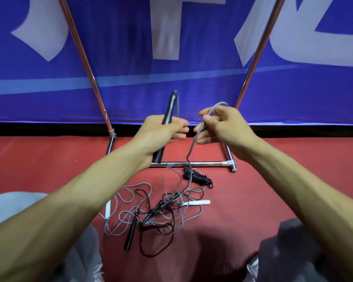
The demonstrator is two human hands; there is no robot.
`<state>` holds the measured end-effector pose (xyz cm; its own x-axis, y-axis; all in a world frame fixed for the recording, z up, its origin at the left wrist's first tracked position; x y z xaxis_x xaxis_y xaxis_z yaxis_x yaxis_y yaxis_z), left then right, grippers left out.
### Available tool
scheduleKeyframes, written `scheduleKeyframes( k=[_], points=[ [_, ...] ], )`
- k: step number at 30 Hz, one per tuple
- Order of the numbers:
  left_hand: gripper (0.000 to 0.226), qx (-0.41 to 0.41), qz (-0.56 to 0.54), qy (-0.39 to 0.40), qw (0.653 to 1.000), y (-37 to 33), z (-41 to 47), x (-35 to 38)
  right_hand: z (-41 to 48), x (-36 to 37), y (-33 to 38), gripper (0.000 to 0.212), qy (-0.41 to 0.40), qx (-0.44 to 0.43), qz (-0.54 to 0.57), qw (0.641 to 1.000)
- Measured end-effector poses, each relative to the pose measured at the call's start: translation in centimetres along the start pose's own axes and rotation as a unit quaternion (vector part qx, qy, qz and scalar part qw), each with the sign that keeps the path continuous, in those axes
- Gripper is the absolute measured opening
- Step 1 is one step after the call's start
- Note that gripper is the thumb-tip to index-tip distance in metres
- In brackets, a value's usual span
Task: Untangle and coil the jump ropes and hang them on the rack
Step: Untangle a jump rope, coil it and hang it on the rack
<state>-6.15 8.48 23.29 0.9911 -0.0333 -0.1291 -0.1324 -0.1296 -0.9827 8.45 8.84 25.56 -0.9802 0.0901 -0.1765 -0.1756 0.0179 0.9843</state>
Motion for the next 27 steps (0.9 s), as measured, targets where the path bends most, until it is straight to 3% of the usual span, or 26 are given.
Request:
scheduleKeyframes(
  k=[5,10,12,16,19,23,27],
  points=[
    [0.016,-0.01,0.051,0.074,0.996,1.6,-0.9,2.9,0.6,-2.1,1.2,0.014,-0.053,-0.005,0.043,0.998],
    [0.005,0.022,0.098,0.07,0.992,2.0,-0.8,3.6,0.6,-2.6,1.9,0.014,-0.055,0.015,0.113,0.992],
    [0.012,0.039,0.119,0.065,0.99,2.2,-0.6,3.5,0.5,-2.5,1.6,0.015,-0.053,0.031,0.122,0.991],
    [0.012,0.053,0.068,0.019,0.996,1.3,-0.2,2.4,0.7,-2.7,0.7,0.02,-0.058,0.059,0.142,0.986],
    [0.01,0.069,0.012,-0.03,0.997,-0.2,0.1,1.0,0.5,-2.2,-0.3,0.017,-0.03,0.086,0.074,0.993],
    [0.01,0.063,-0.084,-0.066,0.992,-1.8,0.1,-0.6,-0.4,1.1,-2.6,0.021,0.088,0.087,-0.079,0.989],
    [0.009,0.054,-0.181,-0.07,0.98,-3.4,0.0,-2.2,-2.0,4.7,-5.1,0.018,0.221,0.024,-0.277,0.935]
  ],
)
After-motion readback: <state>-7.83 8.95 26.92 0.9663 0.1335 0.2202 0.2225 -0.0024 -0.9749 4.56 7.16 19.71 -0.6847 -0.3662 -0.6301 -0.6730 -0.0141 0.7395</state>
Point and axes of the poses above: each hand's wrist, its own z-axis towards the middle knuckle, its own x-axis out of the palm, y = z × x, the point moved 9 cm from there along z, towards the middle knuckle, and after that the axes turned 7 degrees about -y, right-handed, at the moved point
